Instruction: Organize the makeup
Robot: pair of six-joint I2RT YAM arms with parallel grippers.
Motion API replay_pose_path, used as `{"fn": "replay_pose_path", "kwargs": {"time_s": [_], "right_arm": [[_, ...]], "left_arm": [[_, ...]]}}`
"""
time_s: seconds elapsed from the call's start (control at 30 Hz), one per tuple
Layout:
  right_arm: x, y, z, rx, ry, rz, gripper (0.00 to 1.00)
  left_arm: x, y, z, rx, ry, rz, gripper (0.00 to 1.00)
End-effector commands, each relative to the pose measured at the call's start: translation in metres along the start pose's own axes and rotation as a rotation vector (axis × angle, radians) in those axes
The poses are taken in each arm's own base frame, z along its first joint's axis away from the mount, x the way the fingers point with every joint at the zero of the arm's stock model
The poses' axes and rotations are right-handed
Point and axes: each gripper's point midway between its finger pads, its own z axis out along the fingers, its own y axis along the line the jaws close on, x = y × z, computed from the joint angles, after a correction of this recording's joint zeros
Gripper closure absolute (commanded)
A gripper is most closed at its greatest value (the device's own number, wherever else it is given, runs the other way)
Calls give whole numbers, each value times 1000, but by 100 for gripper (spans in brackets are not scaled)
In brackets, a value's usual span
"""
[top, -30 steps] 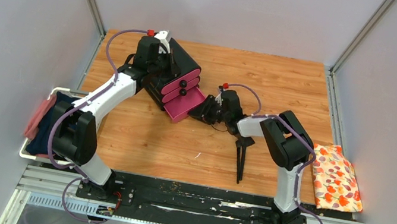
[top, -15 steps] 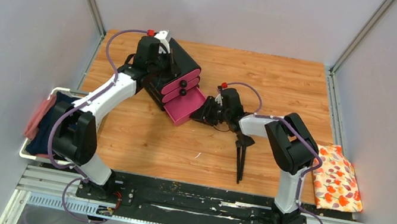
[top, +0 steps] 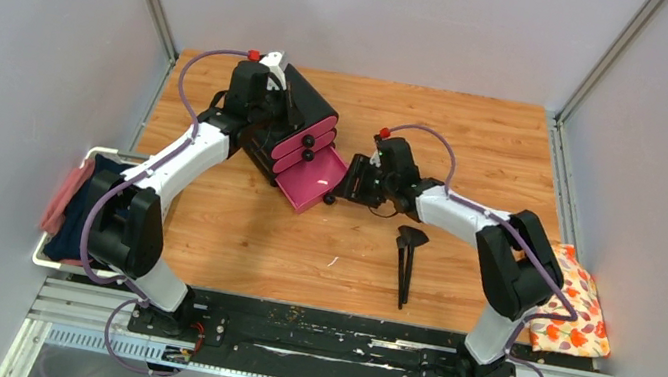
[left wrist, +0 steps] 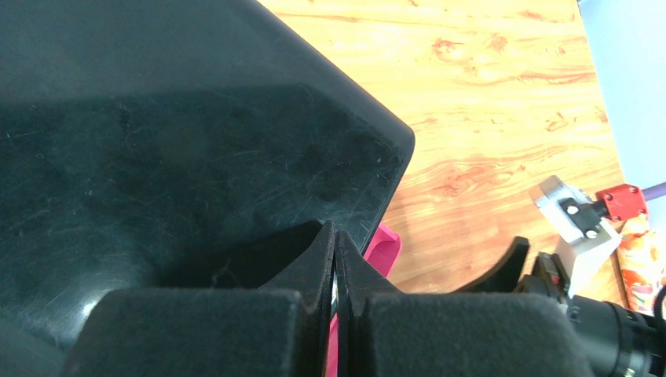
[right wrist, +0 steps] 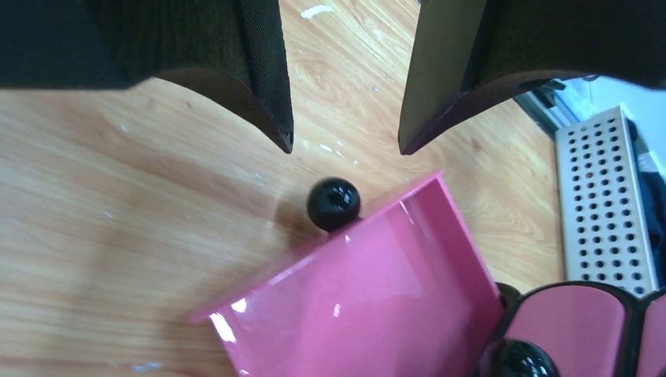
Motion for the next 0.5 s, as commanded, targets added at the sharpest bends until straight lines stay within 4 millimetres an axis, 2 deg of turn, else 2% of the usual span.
{"fn": "replay_pose_path", "kwargs": {"time_s": [0.0,0.13,0.33,0.47], "right_arm": [[6,-24,-39,255,30,-86,48],[12,-55,-92,488,6,-107,53],[58,-100,-156,728,64,-73,59],[97,-113,-179,806,126,-56,63]], "left_arm": [[63,31,-2,-100,204,-32,100],[62,29,-1,-88,205,-38,100],[64,24,3,-58,210,-59,100],[65,22,4,-45,211,-65,100]]}}
